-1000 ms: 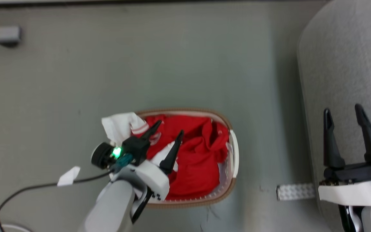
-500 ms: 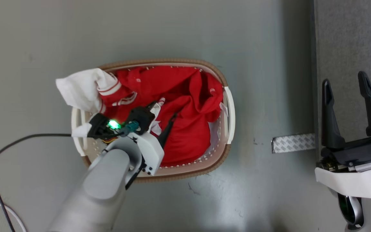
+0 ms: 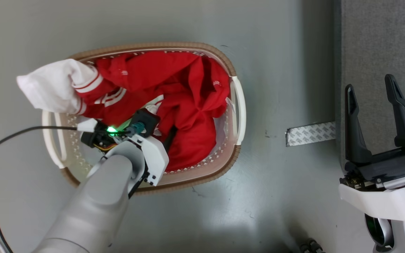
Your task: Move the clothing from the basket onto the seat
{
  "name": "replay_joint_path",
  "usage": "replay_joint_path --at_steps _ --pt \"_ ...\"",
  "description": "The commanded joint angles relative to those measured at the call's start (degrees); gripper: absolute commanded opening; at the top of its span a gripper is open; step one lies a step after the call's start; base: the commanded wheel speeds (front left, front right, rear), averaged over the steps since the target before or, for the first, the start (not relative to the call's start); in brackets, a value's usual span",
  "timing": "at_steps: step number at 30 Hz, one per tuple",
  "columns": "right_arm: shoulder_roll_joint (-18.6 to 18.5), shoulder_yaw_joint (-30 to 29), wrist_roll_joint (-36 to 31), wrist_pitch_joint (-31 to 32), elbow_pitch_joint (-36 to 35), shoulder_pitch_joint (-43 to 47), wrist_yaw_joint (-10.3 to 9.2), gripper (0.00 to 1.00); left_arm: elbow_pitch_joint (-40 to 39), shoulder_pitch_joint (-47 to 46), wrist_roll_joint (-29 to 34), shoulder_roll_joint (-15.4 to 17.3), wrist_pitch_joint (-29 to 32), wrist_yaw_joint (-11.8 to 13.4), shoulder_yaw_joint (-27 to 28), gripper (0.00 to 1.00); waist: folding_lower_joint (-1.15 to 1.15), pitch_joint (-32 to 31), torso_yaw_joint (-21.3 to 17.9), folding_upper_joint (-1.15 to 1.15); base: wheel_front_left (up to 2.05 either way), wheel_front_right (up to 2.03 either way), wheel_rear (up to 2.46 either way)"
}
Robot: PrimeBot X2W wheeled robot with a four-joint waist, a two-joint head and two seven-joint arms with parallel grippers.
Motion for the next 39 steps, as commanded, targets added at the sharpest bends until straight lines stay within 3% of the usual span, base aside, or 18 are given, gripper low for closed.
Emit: replay_joint_path --at_steps 1,2,3,4,13,20,27,39 --pt "0.00 0.02 0.05 0.04 -0.31 -0.03 -0.12 1.00 0.55 -0.53 -0.82 0.13 0.03 0.15 -0.68 1.00 -0.01 0.28 -0.48 0.00 0.00 0.00 0.00" --pt "0.00 0.03 0.13 0.04 -0.29 0.07 -0.12 1.00 0.94 -0.54 -1.54 -0.07 -0.09 0.15 -1.21 0.44 -0.01 0.27 -0.64 0.00 0.00 0.00 0.00" --pt "0.00 0.07 0.17 0.04 -0.18 0.15 -0.12 1.00 1.47 -0.35 -2.45 -0.30 0.00 0.15 -1.47 0.03 -0.01 0.17 -0.81 0.00 0.00 0.00 0.00" --pt "0.00 0.04 0.16 0.04 -0.05 0.28 -0.12 1.00 1.73 -0.11 -3.09 -0.65 0.05 0.14 -1.97 0.00 -0.01 0.01 -0.91 0.00 0.00 0.00 0.00" --pt "0.00 -0.94 0.02 0.04 1.32 0.11 -0.12 1.00 -1.65 1.94 -11.63 -1.93 -3.11 0.14 -4.46 0.00 -0.01 -4.34 0.22 0.00 0.00 0.00 0.00" --pt "-0.03 -2.24 -0.07 0.04 3.60 1.61 -0.12 1.00 -14.66 6.74 -17.45 -0.92 -3.47 0.14 -1.36 0.00 -0.01 -12.82 3.55 0.00 0.00 0.00 0.00" --pt "-0.04 -3.32 -0.41 0.04 6.39 5.38 -0.12 1.00 -24.74 15.80 -17.54 -1.22 -3.45 0.14 3.14 0.00 -0.01 -24.30 7.02 0.00 0.00 0.00 0.00" --pt "-0.04 -1.96 -0.70 0.04 11.05 13.49 -0.12 1.00 -33.67 26.76 -14.89 -1.16 -3.47 0.94 8.53 0.00 -0.01 -41.46 10.62 0.00 0.00 0.00 0.00"
